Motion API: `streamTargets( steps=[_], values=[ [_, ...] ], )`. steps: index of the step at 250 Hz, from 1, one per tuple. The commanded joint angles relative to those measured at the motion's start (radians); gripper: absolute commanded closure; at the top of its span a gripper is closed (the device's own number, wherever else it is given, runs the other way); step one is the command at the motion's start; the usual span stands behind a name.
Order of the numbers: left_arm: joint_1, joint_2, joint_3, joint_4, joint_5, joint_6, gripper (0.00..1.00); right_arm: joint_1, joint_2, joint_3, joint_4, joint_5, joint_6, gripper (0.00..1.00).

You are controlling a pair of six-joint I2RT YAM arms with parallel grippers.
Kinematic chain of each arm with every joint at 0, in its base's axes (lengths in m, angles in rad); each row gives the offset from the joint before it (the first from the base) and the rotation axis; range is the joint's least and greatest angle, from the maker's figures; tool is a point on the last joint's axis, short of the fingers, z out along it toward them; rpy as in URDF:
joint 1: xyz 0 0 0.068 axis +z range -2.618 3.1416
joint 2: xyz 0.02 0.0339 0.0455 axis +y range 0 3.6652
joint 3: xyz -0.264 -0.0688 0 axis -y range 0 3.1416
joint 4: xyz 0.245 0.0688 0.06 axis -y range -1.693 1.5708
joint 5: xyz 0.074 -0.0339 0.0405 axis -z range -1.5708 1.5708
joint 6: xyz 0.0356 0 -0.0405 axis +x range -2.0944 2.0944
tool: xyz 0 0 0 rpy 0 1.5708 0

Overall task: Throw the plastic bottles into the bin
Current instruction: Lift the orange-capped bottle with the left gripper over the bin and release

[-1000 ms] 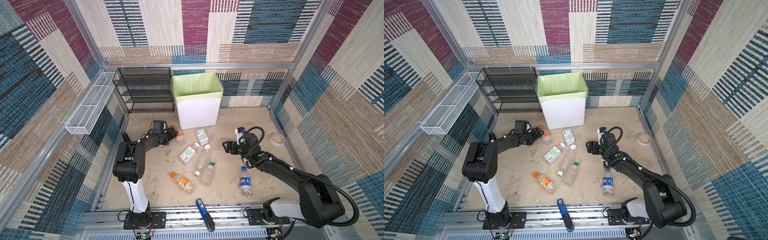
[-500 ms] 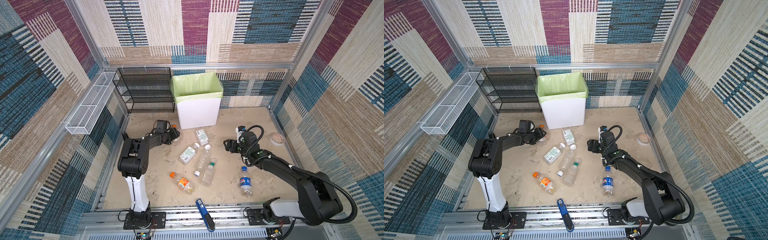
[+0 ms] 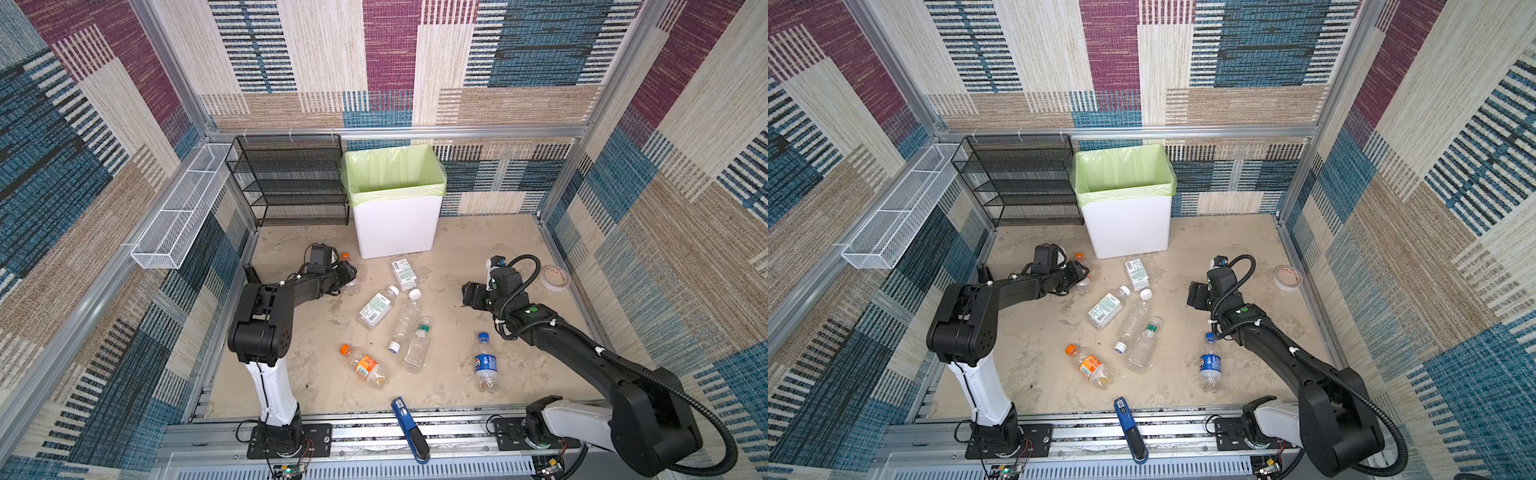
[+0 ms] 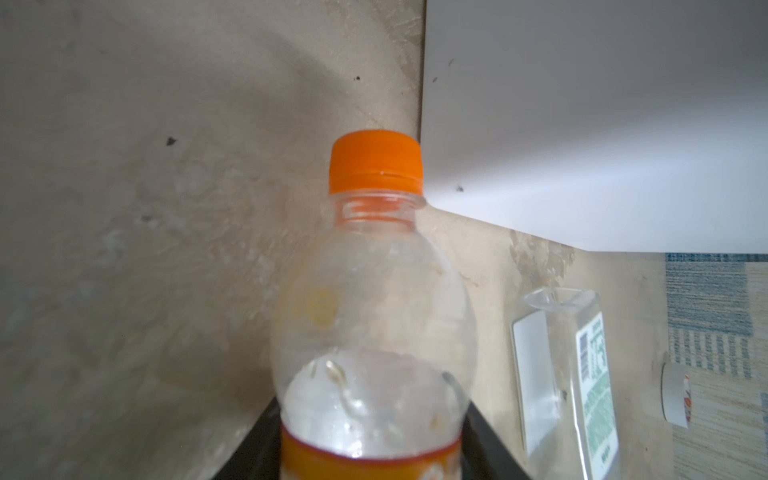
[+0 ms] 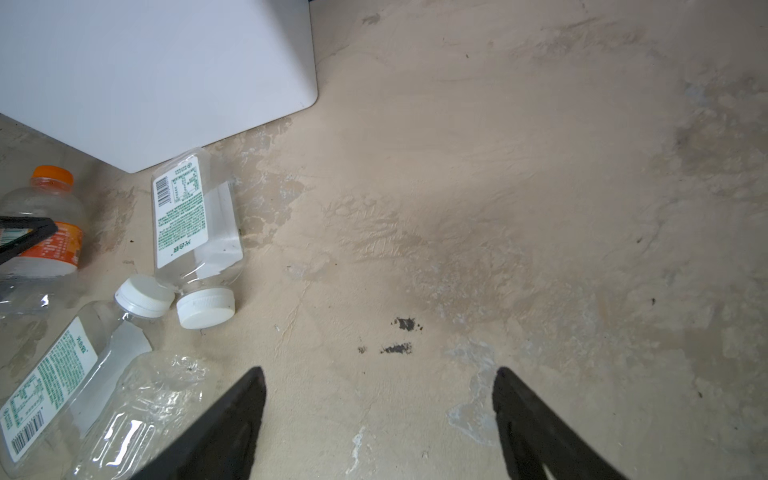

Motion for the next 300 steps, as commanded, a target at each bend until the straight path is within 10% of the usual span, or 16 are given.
streamTargets(
  steps=[1, 98, 206, 245, 300],
  values=[
    [-0.003, -0.122, -0.063, 0.117, -0.004, 0.086, 0.5, -0.007, 0.01, 0.005, 0.044, 0.021, -0.015, 0.14],
    [-0.196, -0.729, -0.325, 0.711, -0.225, 0.511, 0.5, -0.014, 0.022, -0.007, 0.199, -0.01, -0.044, 0.14],
    [-0.312, -0.697, -0.061, 1.034, -0.073, 0.665, 0.51, -0.014, -0.009, -0.002, 0.275, -0.015, -0.057, 0.14],
    [-0.299, -0.426, 0.401, 0.607, -0.242, 0.615, 0.52, -0.013, -0.008, 0.013, 0.296, -0.032, -0.052, 0.15],
    [-0.205, 0.186, 1.58, -0.468, -0.076, 0.413, 0.24, -0.012, -0.054, -0.006, 0.297, -0.065, -0.039, 0.15]
  ],
)
